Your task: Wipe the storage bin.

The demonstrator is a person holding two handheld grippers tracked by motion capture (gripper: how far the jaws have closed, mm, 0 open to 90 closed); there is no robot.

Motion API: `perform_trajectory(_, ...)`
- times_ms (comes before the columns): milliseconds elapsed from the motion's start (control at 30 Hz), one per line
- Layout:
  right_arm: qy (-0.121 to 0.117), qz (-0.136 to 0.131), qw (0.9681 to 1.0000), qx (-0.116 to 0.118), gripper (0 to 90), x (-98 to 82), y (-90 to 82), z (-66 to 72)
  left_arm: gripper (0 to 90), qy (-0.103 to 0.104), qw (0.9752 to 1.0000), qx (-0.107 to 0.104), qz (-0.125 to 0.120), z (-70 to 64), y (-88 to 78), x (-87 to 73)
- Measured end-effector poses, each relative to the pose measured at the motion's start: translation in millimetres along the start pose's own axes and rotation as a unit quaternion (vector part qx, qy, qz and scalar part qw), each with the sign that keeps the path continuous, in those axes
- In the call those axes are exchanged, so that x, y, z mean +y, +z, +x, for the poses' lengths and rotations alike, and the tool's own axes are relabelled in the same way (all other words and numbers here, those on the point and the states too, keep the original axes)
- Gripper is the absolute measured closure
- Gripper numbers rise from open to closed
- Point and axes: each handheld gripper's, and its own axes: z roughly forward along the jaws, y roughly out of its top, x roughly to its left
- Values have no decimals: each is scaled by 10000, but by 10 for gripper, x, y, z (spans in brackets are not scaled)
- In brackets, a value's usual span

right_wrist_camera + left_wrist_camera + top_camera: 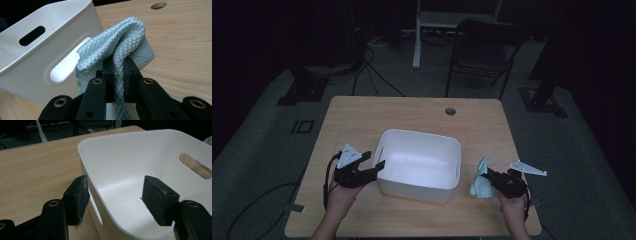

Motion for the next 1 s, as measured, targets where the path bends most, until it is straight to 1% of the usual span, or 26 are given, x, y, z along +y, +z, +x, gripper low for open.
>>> perform_trajectory(67,-9,5,10000,4,822,0,-4,-5,381,80,10000,-12,-30,34,19,77)
perform_trajectory(100,-25,-13,10000,-15,821,-1,-8,0,381,164,9999,10,-44,51,41,114)
perform_trajectory(133,-50,-11,10000,-10,822,0,-11,2,380,205,9998,49,-10,77,67,153)
perform_trajectory(200,-79,-34,10000,-6,821,2,-14,7,379,225,9997,-46,-26,140,127,226)
perform_trajectory(233,-70,-37,10000,-4,821,2,-16,10,379,266,9996,-13,-23,169,162,262)
perform_trajectory(267,-80,-35,10000,8,821,3,-17,13,379,344,9994,-8,-75,196,198,295)
perform_trajectory(300,-108,-39,9999,7,822,4,-18,17,379,391,9992,-28,-79,227,238,329)
perform_trajectory(333,-135,-46,9999,-9,822,5,-19,19,379,379,9992,-59,-86,260,274,362)
perform_trajectory(367,-132,-44,9999,-3,821,6,-19,18,379,356,9990,-223,-139,302,307,391)
perform_trajectory(400,-110,-44,9999,-2,822,4,-20,18,380,384,9987,-294,-165,332,343,416)
perform_trajectory(433,-96,-47,9999,3,821,0,-17,15,381,480,9985,-206,-178,350,385,436)
perform_trajectory(467,-95,-35,9999,7,821,-3,-15,12,381,548,9981,-231,-159,381,423,456)
perform_trajectory(500,-99,-28,9999,-1,821,-5,-13,8,381,503,9981,-326,-152,421,464,474)
perform_trajectory(533,-87,-26,10000,-8,821,-8,-11,6,381,476,9982,-333,-138,456,507,491)
perform_trajectory(600,-65,-31,10000,-6,821,-11,-9,0,382,465,9977,-460,-198,526,583,512)
perform_trajectory(667,-77,-31,10000,-16,821,-13,-11,-2,390,440,9973,-565,-133,581,676,527)
perform_trajectory(700,-64,-39,10000,-26,821,-15,-12,-4,391,473,9973,-547,-135,600,719,529)
perform_trajectory(733,-54,-39,10000,-27,821,-17,-13,-9,394,493,9971,-571,-118,614,761,531)
perform_trajectory(767,-50,-34,10000,-29,821,-18,-14,-14,397,514,9964,-662,-87,630,802,534)
perform_trajectory(833,-40,-37,10000,-46,821,-22,-17,-23,403,582,9962,-645,-35,636,875,539)
perform_trajectory(867,-38,-22,10000,-48,821,-23,-17,-25,416,598,9956,-716,-9,642,908,541)
perform_trajectory(900,-28,-33,10000,-57,821,-26,-19,-27,416,611,9955,-718,50,646,941,547)
perform_trajectory(967,-24,-9,10000,-32,821,-29,-15,-30,418,647,9945,-812,107,650,1004,553)
perform_trajectory(1000,-34,-12,10000,-37,821,-31,-13,-27,419,686,9944,-786,161,643,1033,556)
